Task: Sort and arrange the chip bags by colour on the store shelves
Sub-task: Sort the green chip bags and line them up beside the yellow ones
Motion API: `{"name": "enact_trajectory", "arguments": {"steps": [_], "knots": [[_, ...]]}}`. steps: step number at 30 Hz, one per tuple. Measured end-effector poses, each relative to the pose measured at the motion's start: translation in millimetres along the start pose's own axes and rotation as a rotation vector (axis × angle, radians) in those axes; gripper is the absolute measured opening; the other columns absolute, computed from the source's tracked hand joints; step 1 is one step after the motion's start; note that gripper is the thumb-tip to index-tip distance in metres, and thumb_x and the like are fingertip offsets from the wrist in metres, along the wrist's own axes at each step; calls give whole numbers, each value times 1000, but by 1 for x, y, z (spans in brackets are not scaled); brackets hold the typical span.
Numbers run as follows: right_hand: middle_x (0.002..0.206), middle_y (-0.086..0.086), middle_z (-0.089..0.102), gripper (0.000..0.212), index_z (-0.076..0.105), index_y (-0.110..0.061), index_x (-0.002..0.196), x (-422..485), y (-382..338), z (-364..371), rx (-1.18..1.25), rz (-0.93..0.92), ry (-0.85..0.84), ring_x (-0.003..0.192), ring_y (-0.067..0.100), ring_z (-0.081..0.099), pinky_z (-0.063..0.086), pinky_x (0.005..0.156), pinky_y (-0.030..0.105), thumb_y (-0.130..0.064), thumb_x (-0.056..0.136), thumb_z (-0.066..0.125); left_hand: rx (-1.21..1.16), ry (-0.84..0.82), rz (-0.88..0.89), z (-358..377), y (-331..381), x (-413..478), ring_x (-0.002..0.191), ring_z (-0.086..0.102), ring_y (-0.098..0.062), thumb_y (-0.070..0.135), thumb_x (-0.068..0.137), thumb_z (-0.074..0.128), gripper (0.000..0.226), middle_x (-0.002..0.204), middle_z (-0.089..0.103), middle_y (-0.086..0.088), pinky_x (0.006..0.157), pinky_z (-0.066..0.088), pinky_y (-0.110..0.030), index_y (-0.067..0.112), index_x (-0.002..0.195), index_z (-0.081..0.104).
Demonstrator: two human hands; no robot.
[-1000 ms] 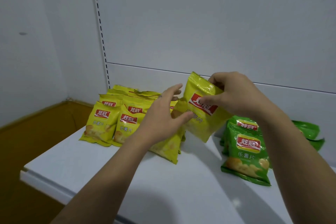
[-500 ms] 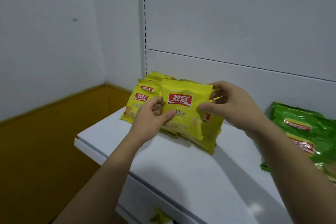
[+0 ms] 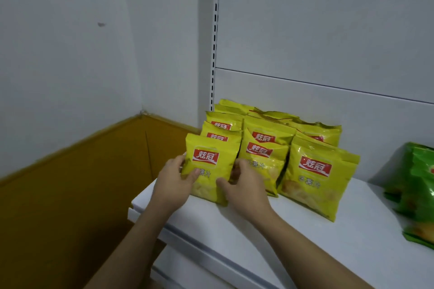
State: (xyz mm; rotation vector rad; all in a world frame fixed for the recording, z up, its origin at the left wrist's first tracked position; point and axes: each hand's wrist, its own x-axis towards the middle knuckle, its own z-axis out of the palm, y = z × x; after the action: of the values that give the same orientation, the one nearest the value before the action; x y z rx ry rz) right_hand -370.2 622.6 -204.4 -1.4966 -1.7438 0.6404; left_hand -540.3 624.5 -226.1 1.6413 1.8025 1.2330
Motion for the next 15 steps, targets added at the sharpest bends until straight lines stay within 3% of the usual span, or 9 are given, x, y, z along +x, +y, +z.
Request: {"name": "enact_trajectory", "arguments": {"steps": [6, 10, 15], "knots": [[99, -1, 61, 30, 49, -18, 108, 13, -7, 20, -200, -23, 147, 90, 21, 59, 43, 68, 31, -32, 87, 64, -31, -49, 68, -1, -5, 27, 104, 59, -15, 34, 89, 65, 32, 112, 64, 5, 88, 52, -45, 26, 119, 56], [107, 5, 62, 33, 45, -16, 112, 22, -12, 19, -305, -6, 203, 100, 28, 59, 43, 72, 34, -34, 90, 62, -43, -58, 70, 3, -1, 43, 99, 63, -18, 33, 87, 69, 28, 106, 68, 5, 84, 53, -46, 25, 111, 58], [106, 6, 66, 58, 37, -19, 130, 31, -13, 20, -283, 71, 235, 98, 30, 63, 48, 75, 36, -37, 85, 67, -73, -94, 19, 7, 4, 51, 105, 61, -20, 32, 88, 67, 33, 112, 67, 3, 88, 52, -43, 24, 118, 56]]}}
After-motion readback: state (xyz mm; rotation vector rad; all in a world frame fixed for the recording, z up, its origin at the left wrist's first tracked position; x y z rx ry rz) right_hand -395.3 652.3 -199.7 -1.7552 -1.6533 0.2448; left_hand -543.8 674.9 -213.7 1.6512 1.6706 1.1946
